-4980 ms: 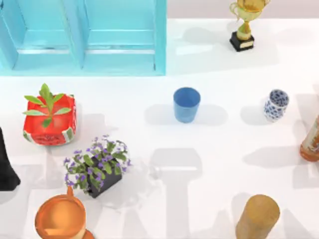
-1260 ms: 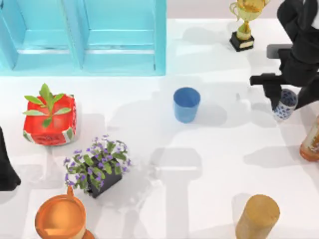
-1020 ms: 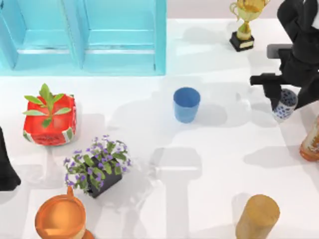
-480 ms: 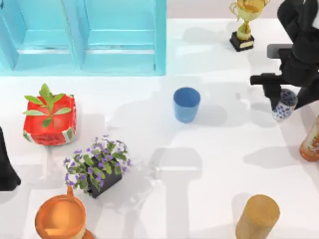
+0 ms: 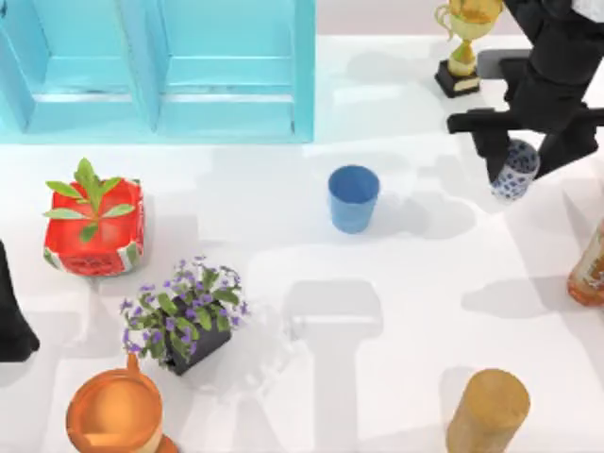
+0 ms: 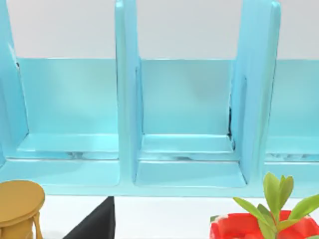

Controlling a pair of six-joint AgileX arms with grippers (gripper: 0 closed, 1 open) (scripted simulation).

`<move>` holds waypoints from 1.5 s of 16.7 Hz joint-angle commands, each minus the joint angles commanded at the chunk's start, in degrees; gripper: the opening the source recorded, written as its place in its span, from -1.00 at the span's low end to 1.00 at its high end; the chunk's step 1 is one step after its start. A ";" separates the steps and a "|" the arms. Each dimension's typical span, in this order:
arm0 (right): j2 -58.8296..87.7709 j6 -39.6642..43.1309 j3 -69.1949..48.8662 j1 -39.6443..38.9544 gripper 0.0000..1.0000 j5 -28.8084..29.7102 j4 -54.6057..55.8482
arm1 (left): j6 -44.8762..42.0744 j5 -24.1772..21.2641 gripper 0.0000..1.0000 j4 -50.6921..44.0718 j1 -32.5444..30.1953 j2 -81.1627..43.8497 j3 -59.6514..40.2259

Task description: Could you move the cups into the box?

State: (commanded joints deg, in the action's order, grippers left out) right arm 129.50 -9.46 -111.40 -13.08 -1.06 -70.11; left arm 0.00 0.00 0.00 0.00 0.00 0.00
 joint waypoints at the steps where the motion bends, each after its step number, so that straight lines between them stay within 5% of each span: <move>1: -0.27 0.77 -1.19 1.29 -1.00 0.30 -1.63 | 0.00 0.00 1.00 0.00 0.00 0.00 0.00; 8: -2.03 10.95 -7.54 15.66 -1.00 1.04 -11.61 | 0.00 0.00 1.00 0.00 0.00 0.00 0.00; 16: -2.76 13.12 -7.46 17.75 -1.00 1.24 -12.21 | 0.00 0.00 1.00 0.00 0.00 0.00 0.00; 25: -30.23 32.43 21.82 36.75 -1.00 1.32 -11.00 | 0.00 0.00 1.00 0.00 0.00 0.00 0.00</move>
State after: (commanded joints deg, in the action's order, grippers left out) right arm 99.28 22.97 -89.58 23.68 0.26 -81.11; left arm 0.00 0.00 0.00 0.00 0.00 0.00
